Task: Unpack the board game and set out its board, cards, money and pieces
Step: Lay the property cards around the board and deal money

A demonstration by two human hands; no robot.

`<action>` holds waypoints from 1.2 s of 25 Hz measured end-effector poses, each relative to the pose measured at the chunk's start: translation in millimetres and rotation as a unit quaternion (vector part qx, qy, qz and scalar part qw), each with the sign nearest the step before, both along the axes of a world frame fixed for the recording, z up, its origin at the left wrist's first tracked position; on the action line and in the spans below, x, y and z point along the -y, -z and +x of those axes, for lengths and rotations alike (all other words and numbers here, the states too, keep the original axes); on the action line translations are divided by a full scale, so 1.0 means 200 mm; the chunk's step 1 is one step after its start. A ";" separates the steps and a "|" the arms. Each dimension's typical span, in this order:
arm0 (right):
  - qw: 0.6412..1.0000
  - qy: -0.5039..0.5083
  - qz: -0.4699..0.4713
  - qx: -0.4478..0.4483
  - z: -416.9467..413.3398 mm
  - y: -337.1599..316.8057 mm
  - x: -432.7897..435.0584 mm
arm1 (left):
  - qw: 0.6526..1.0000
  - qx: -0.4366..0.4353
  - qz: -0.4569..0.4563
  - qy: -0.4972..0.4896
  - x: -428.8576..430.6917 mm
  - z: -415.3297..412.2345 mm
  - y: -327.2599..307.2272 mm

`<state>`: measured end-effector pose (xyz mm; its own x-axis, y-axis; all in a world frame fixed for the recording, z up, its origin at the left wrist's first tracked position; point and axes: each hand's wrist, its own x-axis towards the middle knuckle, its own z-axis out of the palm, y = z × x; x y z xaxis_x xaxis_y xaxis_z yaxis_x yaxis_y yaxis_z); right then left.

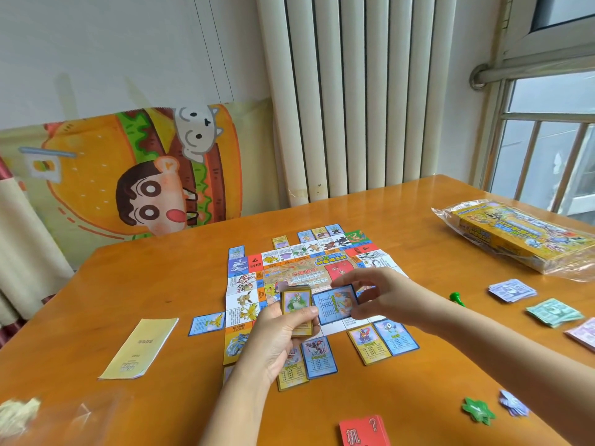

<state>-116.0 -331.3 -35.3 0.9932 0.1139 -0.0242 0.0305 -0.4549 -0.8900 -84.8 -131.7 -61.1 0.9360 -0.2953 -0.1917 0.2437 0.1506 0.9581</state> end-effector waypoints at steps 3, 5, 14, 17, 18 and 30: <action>1.000 0.013 -0.010 0.024 0.00 0.00 0.00 | 1.000 0.014 0.018 0.006 0.00 0.00 0.00; 0.999 0.022 0.013 0.036 0.01 -0.01 0.00 | 0.999 0.028 0.028 0.015 0.00 -0.01 0.00; 0.990 0.000 -0.136 0.037 0.06 -0.06 0.03 | 0.994 0.077 0.075 0.004 0.04 0.02 -0.06; 0.974 -0.027 -0.221 0.045 0.17 -0.19 0.09 | 0.986 0.107 0.128 0.007 0.09 0.11 -0.15; 0.977 -0.028 -0.207 0.039 0.23 -0.23 0.12 | 0.986 0.109 0.129 -0.001 0.11 0.15 -0.18; 0.943 0.324 0.021 -0.077 1.29 -0.02 0.64 | 0.985 -0.076 -0.133 -0.074 0.32 0.78 -0.27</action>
